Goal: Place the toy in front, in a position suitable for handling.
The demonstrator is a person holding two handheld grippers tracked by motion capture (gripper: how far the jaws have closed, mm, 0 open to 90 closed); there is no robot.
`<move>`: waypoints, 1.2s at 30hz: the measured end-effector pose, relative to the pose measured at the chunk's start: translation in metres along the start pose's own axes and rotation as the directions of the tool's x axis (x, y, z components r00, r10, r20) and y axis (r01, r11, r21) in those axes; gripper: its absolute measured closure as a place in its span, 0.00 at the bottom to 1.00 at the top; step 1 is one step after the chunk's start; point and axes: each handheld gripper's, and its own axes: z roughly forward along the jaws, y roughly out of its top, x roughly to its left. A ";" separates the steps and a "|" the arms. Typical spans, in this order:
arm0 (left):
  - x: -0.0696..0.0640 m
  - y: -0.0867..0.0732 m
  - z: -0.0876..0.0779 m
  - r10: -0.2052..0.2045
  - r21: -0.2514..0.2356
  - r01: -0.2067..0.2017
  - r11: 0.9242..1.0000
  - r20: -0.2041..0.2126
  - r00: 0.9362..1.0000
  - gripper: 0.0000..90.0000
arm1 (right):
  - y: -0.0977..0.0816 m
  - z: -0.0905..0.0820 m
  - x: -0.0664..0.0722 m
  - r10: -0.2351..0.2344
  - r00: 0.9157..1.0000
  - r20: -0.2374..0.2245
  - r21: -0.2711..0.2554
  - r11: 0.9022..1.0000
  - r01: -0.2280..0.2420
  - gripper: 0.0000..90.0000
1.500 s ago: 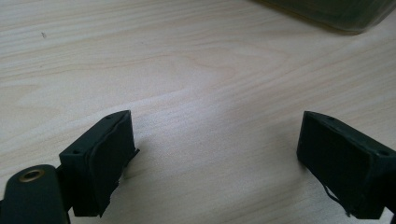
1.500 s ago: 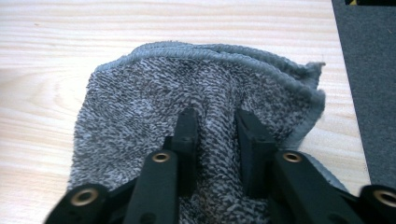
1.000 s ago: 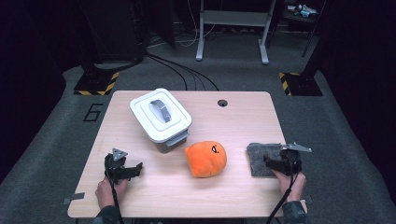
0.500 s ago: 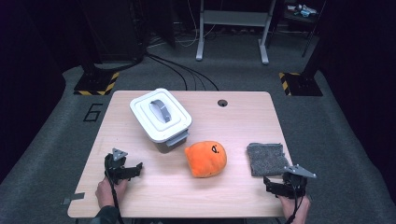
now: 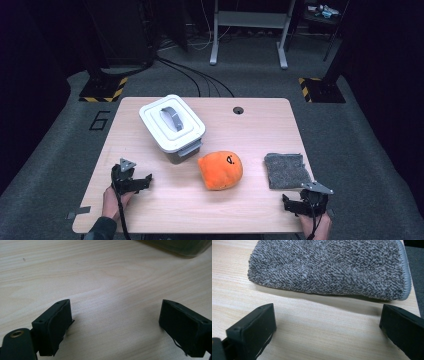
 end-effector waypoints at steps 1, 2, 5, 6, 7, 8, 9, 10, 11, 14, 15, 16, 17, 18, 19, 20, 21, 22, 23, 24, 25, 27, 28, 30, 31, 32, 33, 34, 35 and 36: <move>0.000 0.000 -0.001 0.000 0.000 0.000 1.000 -0.004 1.000 0.12 | 0.000 0.000 0.000 0.000 1.000 -0.004 0.000 1.000 0.000 0.00; 0.000 -0.001 -0.001 0.001 0.003 -0.001 1.000 -0.001 1.000 0.12 | 0.000 0.000 -0.001 -0.002 1.000 -0.005 0.000 1.000 0.002 0.00; 0.001 -0.001 -0.005 -0.003 0.020 0.003 1.000 0.007 1.000 0.12 | 0.000 0.001 -0.001 -0.002 1.000 -0.008 -0.004 1.000 0.002 0.00; 0.001 -0.002 -0.006 -0.008 0.016 0.008 1.000 0.010 1.000 0.12 | 0.000 0.001 -0.001 -0.006 1.000 -0.009 -0.003 1.000 0.006 0.00; 0.001 -0.003 -0.010 -0.022 0.006 0.022 1.000 0.013 1.000 0.12 | 0.000 0.001 -0.001 -0.006 1.000 -0.009 -0.003 1.000 0.006 0.00; 0.000 -0.003 -0.012 -0.026 0.001 0.026 1.000 0.020 0.999 0.12 | 0.000 0.001 -0.001 -0.006 1.000 -0.010 -0.003 1.000 0.006 0.00; -0.002 -0.004 -0.016 -0.024 0.003 0.023 1.000 0.031 0.999 0.12 | 0.000 0.001 -0.001 -0.007 1.000 -0.010 -0.003 1.000 0.007 0.00; -0.005 -0.004 -0.019 -0.018 -0.002 0.018 1.000 0.031 0.999 0.12 | 0.000 0.001 -0.001 -0.007 1.000 -0.010 -0.003 1.000 0.007 0.00; -0.008 -0.005 -0.024 -0.018 -0.011 0.018 1.000 0.047 0.999 0.12 | 0.000 0.001 -0.001 -0.007 1.000 -0.010 -0.003 1.000 0.007 0.00; -0.018 -0.006 -0.033 -0.007 -0.026 0.009 1.000 0.077 0.997 0.12 | 0.000 0.001 -0.001 -0.008 1.000 -0.011 -0.004 1.000 0.008 0.00; -0.021 -0.006 -0.034 -0.004 -0.029 0.007 1.000 0.085 0.996 0.12 | 0.000 0.001 -0.001 -0.005 1.000 -0.010 -0.005 1.000 0.005 0.00; -0.025 -0.006 -0.036 0.007 -0.036 -0.004 0.999 0.086 0.996 0.13 | 0.000 0.001 -0.001 -0.008 1.000 -0.011 -0.003 1.000 0.008 0.00; -0.030 -0.007 -0.038 0.018 -0.051 -0.013 0.999 0.091 0.996 0.13 | 0.000 0.001 -0.001 -0.008 1.000 -0.011 -0.004 1.000 0.008 0.00; -0.033 -0.006 -0.040 0.022 -0.055 -0.017 0.998 0.103 0.994 0.13 | 0.000 0.001 -0.001 -0.008 1.000 -0.011 -0.004 1.000 0.008 0.00; -0.038 -0.006 -0.042 0.028 -0.062 -0.021 0.998 0.117 0.993 0.14 | 0.000 0.001 -0.001 -0.008 1.000 -0.011 -0.003 1.000 0.008 0.00; -0.040 -0.005 -0.043 0.037 -0.064 -0.029 0.997 0.122 0.992 0.14 | 0.000 0.001 -0.001 -0.007 1.000 -0.012 -0.003 1.000 0.007 0.00; -0.045 -0.005 -0.045 0.036 -0.074 -0.026 0.997 0.133 0.990 0.14 | 0.000 0.001 -0.001 -0.009 1.000 -0.012 -0.004 1.000 0.009 0.00; -0.048 -0.005 -0.046 0.040 -0.081 -0.029 0.996 0.137 0.990 0.14 | 0.000 0.000 -0.001 -0.009 1.000 -0.012 -0.003 1.000 0.009 0.01; -0.051 -0.006 -0.047 0.039 -0.087 -0.028 0.996 0.136 0.990 0.14 | 0.000 0.000 -0.001 -0.008 1.000 -0.013 -0.005 1.000 0.008 0.01; -0.054 -0.006 -0.047 0.048 -0.087 -0.035 0.996 0.145 0.988 0.14 | 0.000 0.000 -0.001 -0.008 1.000 -0.013 -0.005 1.000 0.008 0.01; -0.057 -0.006 -0.048 0.049 -0.082 -0.037 0.996 0.157 0.986 0.14 | 0.000 0.000 0.000 -0.003 1.000 -0.012 -0.007 1.000 0.003 0.01; -0.062 -0.007 -0.050 0.050 -0.088 -0.035 0.995 0.165 0.985 0.14 | 0.000 0.000 0.000 -0.005 1.000 -0.011 -0.005 1.000 0.005 0.01; -0.064 -0.007 -0.051 0.054 -0.092 -0.039 0.995 0.173 0.983 0.14 | 0.000 0.000 0.000 -0.006 1.000 -0.011 -0.004 1.000 0.005 0.01; -0.068 -0.007 -0.052 0.053 -0.110 -0.033 0.993 0.186 0.981 0.14 | 0.000 0.000 0.000 -0.006 1.000 -0.011 -0.005 1.000 0.006 0.01; -0.071 -0.007 -0.053 0.052 -0.106 -0.032 0.994 0.200 0.978 0.14 | 0.000 0.000 0.000 -0.006 1.000 -0.011 -0.005 1.000 0.006 0.01; -0.073 -0.007 -0.053 0.056 -0.112 -0.034 0.993 0.201 0.978 0.14 | 0.000 0.000 0.000 -0.006 1.000 -0.010 -0.005 1.000 0.006 0.01; -0.077 -0.006 -0.054 0.065 -0.113 -0.042 0.993 0.203 0.977 0.14 | 0.000 0.000 0.000 -0.005 1.000 -0.009 -0.005 1.000 0.005 0.01; -0.079 -0.006 -0.055 0.077 -0.116 -0.053 0.992 0.209 0.975 0.14 | 0.000 0.000 0.000 -0.005 1.000 -0.009 -0.005 1.000 0.005 0.01; -0.082 -0.005 -0.054 0.082 -0.125 -0.057 0.991 0.204 0.976 0.15 | 0.000 0.000 0.000 -0.005 1.000 -0.009 -0.006 1.000 0.005 0.01; -0.084 -0.004 -0.054 0.094 -0.120 -0.069 0.990 0.212 0.973 0.15 | 0.000 0.000 0.000 -0.005 1.000 -0.009 -0.005 1.000 0.005 0.01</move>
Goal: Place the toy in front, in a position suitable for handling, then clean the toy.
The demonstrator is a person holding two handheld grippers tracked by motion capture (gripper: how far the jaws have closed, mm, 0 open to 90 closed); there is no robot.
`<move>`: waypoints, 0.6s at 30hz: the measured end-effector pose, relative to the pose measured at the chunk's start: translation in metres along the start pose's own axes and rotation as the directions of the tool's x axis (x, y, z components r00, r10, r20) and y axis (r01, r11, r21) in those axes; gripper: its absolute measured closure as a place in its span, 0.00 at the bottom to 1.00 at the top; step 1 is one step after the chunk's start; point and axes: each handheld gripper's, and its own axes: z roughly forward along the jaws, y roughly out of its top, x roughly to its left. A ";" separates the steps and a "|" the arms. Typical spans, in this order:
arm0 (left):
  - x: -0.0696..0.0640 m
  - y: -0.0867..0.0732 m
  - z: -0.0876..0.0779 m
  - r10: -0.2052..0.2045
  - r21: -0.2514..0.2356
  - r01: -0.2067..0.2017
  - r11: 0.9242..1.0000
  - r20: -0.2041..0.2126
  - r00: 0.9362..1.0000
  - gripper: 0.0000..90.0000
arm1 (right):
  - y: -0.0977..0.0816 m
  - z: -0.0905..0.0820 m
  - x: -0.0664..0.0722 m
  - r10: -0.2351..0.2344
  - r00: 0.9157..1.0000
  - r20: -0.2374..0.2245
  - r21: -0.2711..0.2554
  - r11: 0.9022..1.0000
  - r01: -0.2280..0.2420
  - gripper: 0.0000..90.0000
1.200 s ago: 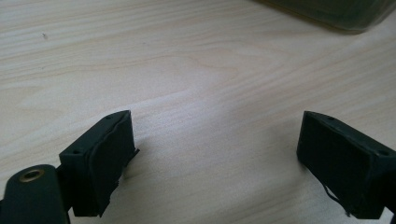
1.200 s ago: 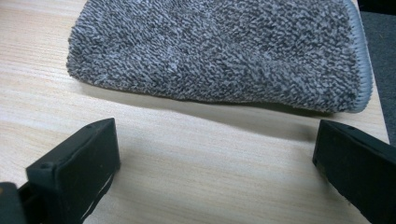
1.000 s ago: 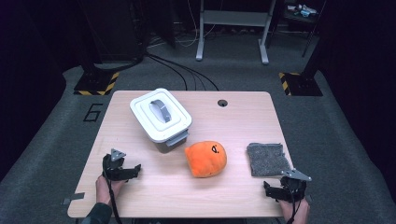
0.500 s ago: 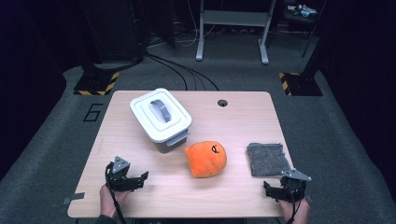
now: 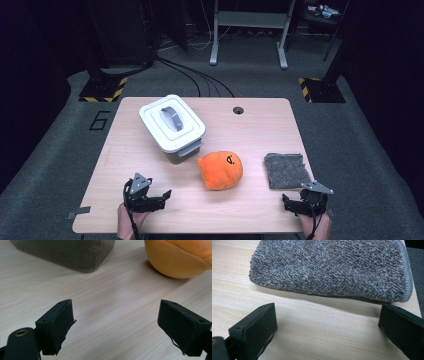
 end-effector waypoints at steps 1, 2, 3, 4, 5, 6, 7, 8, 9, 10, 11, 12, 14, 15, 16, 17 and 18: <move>0.000 0.000 0.000 0.000 0.000 0.000 1.000 0.000 1.000 0.15 | 0.000 0.000 0.000 0.000 1.000 0.000 0.000 1.000 0.000 0.01; -0.004 0.001 0.003 0.000 -0.004 0.000 1.000 0.009 1.000 0.15 | 0.000 0.000 0.000 0.001 1.000 0.000 0.000 1.000 -0.001 0.01; -0.006 0.002 0.003 0.002 -0.002 -0.002 1.000 0.015 1.000 0.15 | 0.000 0.000 0.000 0.001 1.000 0.000 0.000 1.000 -0.001 0.01; -0.008 0.003 0.004 0.010 -0.001 -0.010 1.000 0.020 1.000 0.15 | 0.000 0.000 0.000 0.001 1.000 0.000 0.000 1.000 -0.001 0.01; -0.011 0.005 0.005 0.019 0.003 -0.019 1.000 0.029 0.999 0.15 | 0.000 0.000 0.000 0.000 1.000 0.000 0.000 1.000 0.000 0.01; -0.013 0.006 0.005 0.030 0.003 -0.030 1.000 0.034 0.999 0.15 | 0.000 0.000 0.000 0.000 1.000 0.000 0.000 1.000 0.000 0.01; -0.013 0.006 0.005 0.030 0.003 -0.030 1.000 0.034 0.999 0.15 | 0.000 0.000 0.000 0.000 1.000 0.000 0.000 1.000 0.000 0.01; -0.018 0.009 0.006 0.041 0.002 -0.041 0.999 0.044 0.998 0.15 | 0.000 0.000 0.000 0.000 1.000 0.000 0.000 1.000 0.000 0.01; -0.020 0.011 0.007 0.044 -0.003 -0.044 0.999 0.048 0.998 0.15 | 0.000 0.000 0.000 0.000 1.000 -0.001 0.000 1.000 0.000 0.01; -0.021 0.012 0.007 0.055 -0.001 -0.055 0.998 0.051 0.997 0.15 | 0.000 0.000 0.000 -0.001 1.000 -0.001 0.000 1.000 0.001 0.01; -0.023 0.014 0.008 0.060 -0.001 -0.060 0.998 0.058 0.997 0.15 | 0.000 0.000 0.000 0.000 1.000 -0.001 0.000 1.000 0.000 0.01; -0.025 0.015 0.009 0.061 0.001 -0.061 0.998 0.065 0.996 0.15 | 0.000 0.000 0.000 0.000 1.000 -0.002 0.000 1.000 0.000 0.01; -0.030 0.017 0.013 0.066 -0.002 -0.066 0.998 0.078 0.995 0.15 | 0.000 0.000 0.000 0.002 1.000 -0.001 -0.002 1.000 -0.002 0.01; -0.033 0.019 0.014 0.072 0.000 -0.073 0.997 0.086 0.994 0.15 | 0.000 0.000 0.000 0.005 1.000 -0.001 -0.002 1.000 -0.005 0.01; -0.035 0.020 0.016 0.077 0.000 -0.077 0.997 0.088 0.993 0.15 | 0.000 0.000 0.000 0.003 1.000 -0.001 -0.001 1.000 -0.003 0.01; -0.038 0.021 0.017 0.087 0.002 -0.088 0.996 0.094 0.992 0.15 | 0.000 0.000 0.000 -0.001 1.000 -0.001 -0.001 1.000 0.001 0.01; -0.041 0.023 0.019 0.089 -0.001 -0.090 0.996 0.101 0.991 0.15 | 0.000 0.000 0.000 0.003 1.000 -0.001 0.000 1.000 -0.003 0.01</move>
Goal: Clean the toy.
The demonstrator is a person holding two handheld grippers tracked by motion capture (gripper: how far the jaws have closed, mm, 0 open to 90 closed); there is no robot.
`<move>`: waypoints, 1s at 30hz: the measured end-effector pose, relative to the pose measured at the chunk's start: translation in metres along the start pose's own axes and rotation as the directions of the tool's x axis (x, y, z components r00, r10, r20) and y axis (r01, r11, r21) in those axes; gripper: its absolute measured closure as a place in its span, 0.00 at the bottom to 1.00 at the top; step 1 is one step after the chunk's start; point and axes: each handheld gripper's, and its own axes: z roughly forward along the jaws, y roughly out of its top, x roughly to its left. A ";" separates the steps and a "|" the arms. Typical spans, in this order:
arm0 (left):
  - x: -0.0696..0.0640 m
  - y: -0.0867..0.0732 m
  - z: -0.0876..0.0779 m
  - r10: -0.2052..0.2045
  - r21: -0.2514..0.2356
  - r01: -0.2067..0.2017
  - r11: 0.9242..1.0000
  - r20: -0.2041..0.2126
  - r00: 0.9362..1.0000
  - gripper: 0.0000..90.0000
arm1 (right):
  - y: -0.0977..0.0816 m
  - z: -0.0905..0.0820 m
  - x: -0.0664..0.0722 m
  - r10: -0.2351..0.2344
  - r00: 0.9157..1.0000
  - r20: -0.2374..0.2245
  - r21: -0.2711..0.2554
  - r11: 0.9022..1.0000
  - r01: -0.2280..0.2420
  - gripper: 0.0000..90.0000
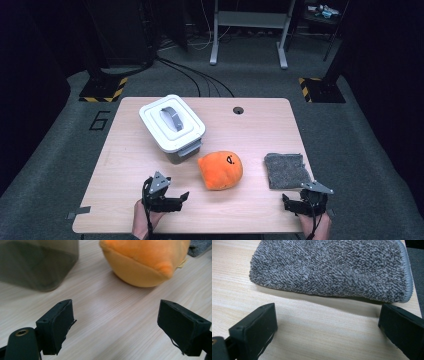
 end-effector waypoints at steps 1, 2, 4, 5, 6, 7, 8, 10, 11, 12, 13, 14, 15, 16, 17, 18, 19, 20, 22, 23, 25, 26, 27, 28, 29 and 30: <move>-0.002 0.002 0.002 0.007 0.000 -0.007 1.000 0.006 1.000 0.15 | 0.000 0.000 0.000 -0.001 1.000 0.000 -0.001 1.000 0.001 0.01; -0.005 0.004 0.004 0.018 0.000 -0.018 1.000 0.006 1.000 0.15 | 0.000 0.000 0.000 -0.002 1.000 0.000 0.000 1.000 0.002 0.01; -0.010 0.006 0.010 0.023 0.004 -0.023 1.000 0.020 1.000 0.15 | 0.000 0.000 0.000 -0.002 1.000 0.000 0.000 1.000 0.002 0.02; -0.012 0.007 0.013 0.027 0.007 -0.027 1.000 0.024 0.999 0.15 | 0.000 0.000 0.000 -0.005 1.000 -0.001 -0.001 1.000 0.005 0.02; -0.014 0.008 0.017 0.024 0.005 -0.024 1.000 0.035 0.999 0.15 | 0.000 0.000 0.000 -0.004 1.000 -0.001 -0.001 1.000 0.004 0.02; -0.016 0.009 0.019 0.025 0.003 -0.025 1.000 0.038 0.999 0.15 | 0.000 0.000 0.000 -0.004 1.000 -0.001 -0.002 1.000 0.004 0.02; -0.019 0.010 0.023 0.023 0.004 -0.023 1.000 0.044 0.999 0.16 | 0.000 0.000 0.000 -0.004 1.000 -0.001 -0.002 1.000 0.004 0.02; -0.025 0.014 0.028 0.035 0.002 -0.035 0.999 0.054 0.998 0.16 | 0.000 0.000 0.000 -0.004 1.000 -0.001 -0.003 1.000 0.004 0.02; -0.028 0.016 0.031 0.047 0.006 -0.047 0.999 0.053 0.998 0.16 | 0.000 0.000 0.000 -0.004 1.000 0.000 -0.002 1.000 0.004 0.02; -0.030 0.017 0.033 0.045 0.002 -0.045 0.999 0.054 0.998 0.16 | 0.000 0.000 0.000 -0.003 1.000 0.000 -0.002 1.000 0.003 0.02; -0.032 0.019 0.036 0.057 0.002 -0.058 0.998 0.053 0.997 0.16 | 0.000 0.000 0.000 -0.003 1.000 0.000 -0.002 1.000 0.003 0.02; -0.034 0.021 0.038 0.066 0.009 -0.067 0.998 0.055 0.996 0.16 | 0.000 0.000 0.000 -0.003 1.000 0.000 -0.002 1.000 0.003 0.02; -0.036 0.022 0.040 0.069 0.006 -0.069 0.998 0.049 0.996 0.17 | 0.000 0.000 0.000 -0.004 1.000 0.000 -0.002 1.000 0.004 0.02; -0.038 0.024 0.042 0.077 0.008 -0.077 0.997 0.051 0.996 0.17 | 0.000 0.000 0.000 -0.003 1.000 0.000 -0.002 1.000 0.003 0.02; -0.039 0.025 0.043 0.077 0.006 -0.078 0.997 0.056 0.995 0.18 | 0.000 0.000 0.000 -0.003 1.000 0.000 -0.002 1.000 0.003 0.02; -0.041 0.027 0.045 0.078 0.009 -0.079 0.997 0.059 0.995 0.19 | 0.000 0.000 0.000 -0.003 1.000 0.000 -0.002 1.000 0.003 0.02; -0.043 0.029 0.047 0.084 0.008 -0.084 0.996 0.055 0.995 0.20 | 0.000 0.000 0.000 -0.003 1.000 0.000 -0.002 1.000 0.003 0.02; -0.044 0.030 0.048 0.087 0.009 -0.088 0.996 0.055 0.995 0.21 | 0.000 0.000 0.000 -0.003 1.000 0.000 -0.002 1.000 0.003 0.02; -0.047 0.033 0.051 0.100 0.012 -0.100 0.995 0.036 0.994 0.24 | 0.000 0.000 0.000 -0.002 1.000 0.001 -0.002 1.000 0.002 0.02; -0.048 0.033 0.052 0.102 0.019 -0.102 0.995 0.034 0.994 0.27 | 0.000 0.000 0.000 -0.002 1.000 0.001 -0.003 1.000 0.002 0.02; -0.049 0.033 0.054 0.102 0.024 -0.103 0.994 0.030 0.994 0.31 | 0.000 0.000 0.000 -0.003 1.000 0.001 -0.003 1.000 0.003 0.02; -0.053 0.033 0.058 0.116 0.046 -0.117 0.992 0.009 0.993 0.37 | 0.000 0.000 0.000 -0.003 1.000 0.000 -0.003 1.000 0.003 0.02; -0.055 0.032 0.061 0.116 0.049 -0.115 0.992 -0.011 0.993 0.40 | 0.000 0.000 0.000 -0.004 1.000 -0.001 -0.004 1.000 0.004 0.02; -0.055 0.032 0.061 0.116 0.049 -0.115 0.992 -0.011 0.993 0.43 | 0.000 0.000 0.000 -0.004 1.000 -0.001 -0.004 1.000 0.004 0.02; -0.055 0.032 0.062 0.118 0.047 -0.117 0.992 -0.015 0.993 0.43 | 0.000 0.000 0.000 -0.004 1.000 -0.001 -0.003 1.000 0.004 0.02; -0.055 0.032 0.063 0.118 0.041 -0.118 0.992 -0.016 0.993 0.46 | 0.000 0.000 0.000 -0.004 1.000 -0.002 -0.003 1.000 0.004 0.02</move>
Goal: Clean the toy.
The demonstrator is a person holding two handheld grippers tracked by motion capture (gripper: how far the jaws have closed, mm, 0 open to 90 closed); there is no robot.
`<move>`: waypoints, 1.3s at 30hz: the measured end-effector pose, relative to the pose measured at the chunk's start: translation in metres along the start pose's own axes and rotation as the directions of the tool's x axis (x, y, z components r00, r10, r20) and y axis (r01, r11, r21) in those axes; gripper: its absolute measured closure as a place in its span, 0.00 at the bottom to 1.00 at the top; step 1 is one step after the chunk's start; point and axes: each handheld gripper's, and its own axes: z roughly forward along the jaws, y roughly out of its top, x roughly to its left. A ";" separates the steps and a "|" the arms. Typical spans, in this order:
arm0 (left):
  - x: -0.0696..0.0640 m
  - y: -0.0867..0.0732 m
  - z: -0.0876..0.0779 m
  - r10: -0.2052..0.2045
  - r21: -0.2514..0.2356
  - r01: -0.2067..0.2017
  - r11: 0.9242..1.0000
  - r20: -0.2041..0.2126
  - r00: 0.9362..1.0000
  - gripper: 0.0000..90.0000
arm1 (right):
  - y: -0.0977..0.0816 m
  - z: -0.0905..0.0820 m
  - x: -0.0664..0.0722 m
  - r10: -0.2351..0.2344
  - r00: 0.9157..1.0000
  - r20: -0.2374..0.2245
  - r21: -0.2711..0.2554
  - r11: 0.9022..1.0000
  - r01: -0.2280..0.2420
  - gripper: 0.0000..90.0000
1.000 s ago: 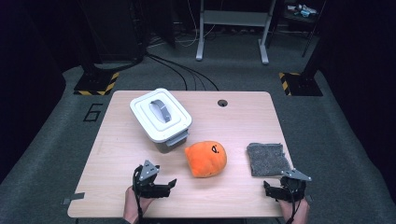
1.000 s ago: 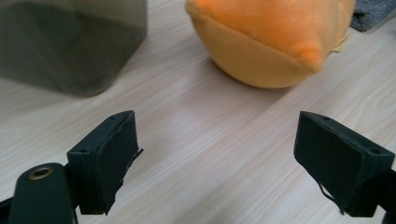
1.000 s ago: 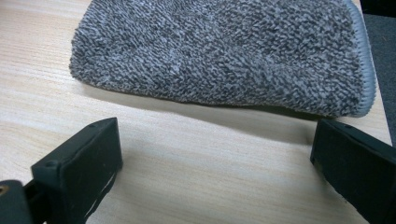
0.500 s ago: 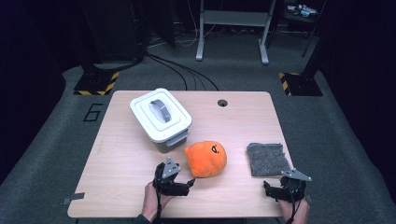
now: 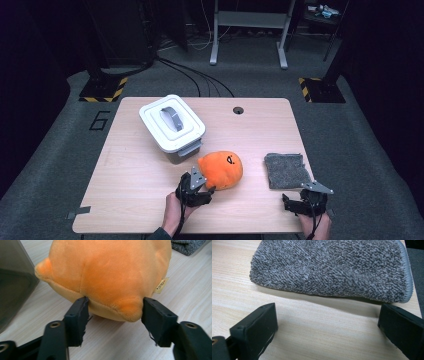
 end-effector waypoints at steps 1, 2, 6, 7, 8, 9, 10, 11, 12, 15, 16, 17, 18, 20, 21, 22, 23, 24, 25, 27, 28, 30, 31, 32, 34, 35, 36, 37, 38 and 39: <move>0.000 0.000 0.000 -0.005 0.001 0.005 1.000 0.008 1.000 0.52 | 0.000 0.000 0.000 0.003 1.000 0.001 -0.002 1.000 -0.003 0.02; 0.001 0.000 0.001 -0.003 -0.004 0.003 1.000 0.012 1.000 0.56 | 0.000 0.000 0.000 0.004 1.000 0.001 -0.002 1.000 -0.004 0.02; 0.002 -0.001 0.002 -0.002 -0.012 0.003 1.000 0.033 0.999 0.66 | 0.000 0.000 0.000 0.004 1.000 0.001 -0.002 1.000 -0.004 0.02; 0.002 -0.001 0.002 0.000 -0.014 0.001 1.000 0.033 0.999 0.69 | 0.000 0.000 0.000 0.004 1.000 0.001 -0.002 1.000 -0.004 0.02; 0.004 -0.002 0.002 -0.002 -0.017 0.003 1.000 0.039 0.999 0.70 | 0.000 0.000 0.000 0.004 1.000 0.001 -0.002 1.000 -0.004 0.02; 0.004 -0.003 0.003 -0.007 -0.022 0.008 1.000 0.045 0.999 0.72 | 0.000 0.000 0.000 0.004 1.000 0.002 -0.002 1.000 -0.004 0.02; 0.005 -0.003 0.002 -0.009 -0.023 0.010 1.000 0.047 0.999 0.74 | 0.000 0.000 0.000 0.004 1.000 0.002 -0.003 1.000 -0.004 0.02; 0.005 -0.003 0.002 -0.004 -0.025 0.005 1.000 0.047 0.999 0.75 | 0.000 0.000 0.000 0.005 1.000 0.002 -0.003 1.000 -0.004 0.02; 0.005 -0.003 0.002 0.002 -0.028 -0.001 1.000 0.049 0.999 0.76 | 0.000 0.000 0.000 0.004 1.000 0.002 -0.003 1.000 -0.004 0.02; 0.004 -0.007 0.002 0.026 -0.036 -0.025 0.999 0.046 0.999 0.78 | 0.000 0.000 0.000 0.004 1.000 0.001 -0.002 1.000 -0.004 0.02; 0.004 -0.008 0.002 0.028 -0.039 -0.026 0.999 0.046 0.999 0.78 | 0.000 0.000 0.000 0.001 1.000 0.001 0.001 1.000 -0.001 0.02; 0.004 -0.009 0.001 0.026 -0.040 -0.024 0.999 0.050 0.998 0.78 | 0.000 0.000 0.000 0.005 1.000 0.000 0.001 1.000 -0.005 0.02; 0.004 -0.009 0.001 0.026 -0.040 -0.024 0.999 0.050 0.998 0.79 | 0.000 0.000 0.000 0.007 1.000 -0.002 0.001 1.000 -0.007 0.02; 0.005 -0.010 0.001 0.022 -0.051 -0.019 0.999 0.055 0.998 0.79 | 0.001 -0.001 -0.002 0.012 1.000 -0.019 0.002 1.000 -0.012 0.03; 0.005 -0.010 0.001 0.037 -0.051 -0.034 0.998 0.057 0.998 0.79 | 0.001 -0.001 -0.002 0.012 1.000 -0.019 0.002 1.000 -0.012 0.03; 0.005 -0.010 0.000 0.044 -0.050 -0.041 0.998 0.061 0.997 0.80 | 0.002 -0.003 -0.004 0.041 0.998 -0.043 0.002 0.999 -0.041 0.03; 0.005 -0.010 0.000 0.044 -0.050 -0.041 0.998 0.061 0.997 0.80 | 0.003 -0.005 -0.005 0.041 0.998 -0.049 -0.008 0.999 -0.041 0.03; 0.004 -0.010 0.000 0.056 -0.048 -0.053 0.997 0.069 0.996 0.80 | 0.006 -0.007 -0.004 0.041 0.998 -0.046 -0.021 0.999 -0.042 0.04; 0.004 -0.011 0.000 0.066 -0.044 -0.063 0.997 0.069 0.995 0.80 | 0.009 -0.009 -0.004 0.031 0.999 -0.042 -0.022 0.999 -0.032 0.04; 0.005 -0.011 0.000 0.063 -0.044 -0.060 0.997 0.072 0.995 0.80 | 0.019 -0.013 -0.003 0.034 0.999 -0.040 -0.048 0.998 -0.036 0.04; 0.004 -0.011 0.000 0.062 -0.047 -0.059 0.997 0.070 0.996 0.80 | 0.028 -0.014 -0.003 0.029 0.998 -0.048 -0.058 0.998 -0.031 0.04; 0.005 -0.011 0.000 0.053 -0.047 -0.050 0.998 0.073 0.996 0.80 | 0.041 -0.009 -0.002 0.020 0.999 -0.047 -0.060 0.998 -0.023 0.06; 0.005 -0.011 0.001 0.047 -0.049 -0.043 0.998 0.076 0.996 0.80 | 0.045 -0.006 -0.001 0.010 0.999 -0.046 -0.051 0.999 -0.013 0.06; 0.006 -0.010 0.001 0.049 -0.049 -0.045 0.998 0.076 0.996 0.80 | 0.052 0.000 0.001 -0.005 0.999 -0.038 -0.034 0.999 0.004 0.05; 0.005 -0.009 0.001 0.050 -0.054 -0.046 0.997 0.073 0.996 0.80 | 0.063 0.013 0.003 -0.021 0.999 -0.036 -0.005 1.000 0.021 0.04; 0.005 -0.008 0.001 0.057 -0.049 -0.054 0.997 0.076 0.995 0.80 | 0.066 0.017 0.004 -0.026 0.999 -0.027 0.002 1.000 0.026 0.03; 0.005 -0.008 0.001 0.060 -0.048 -0.056 0.997 0.076 0.995 0.80 | 0.070 0.023 0.004 -0.029 0.999 -0.016 0.017 0.999 0.029 0.02; 0.004 -0.008 0.001 0.056 -0.049 -0.052 0.997 0.079 0.995 0.80 | 0.073 0.028 0.004 -0.020 1.000 -0.015 0.030 0.999 0.020 0.00; 0.004 -0.009 0.001 0.051 -0.048 -0.048 0.998 0.080 0.995 0.80 | 0.076 0.033 0.003 -0.006 1.000 -0.026 0.049 0.999 0.007 0.00; 0.004 -0.009 0.002 0.041 -0.055 -0.036 0.998 0.079 0.996 0.80 | 0.078 0.036 0.003 0.016 0.999 -0.037 0.055 0.998 -0.014 0.00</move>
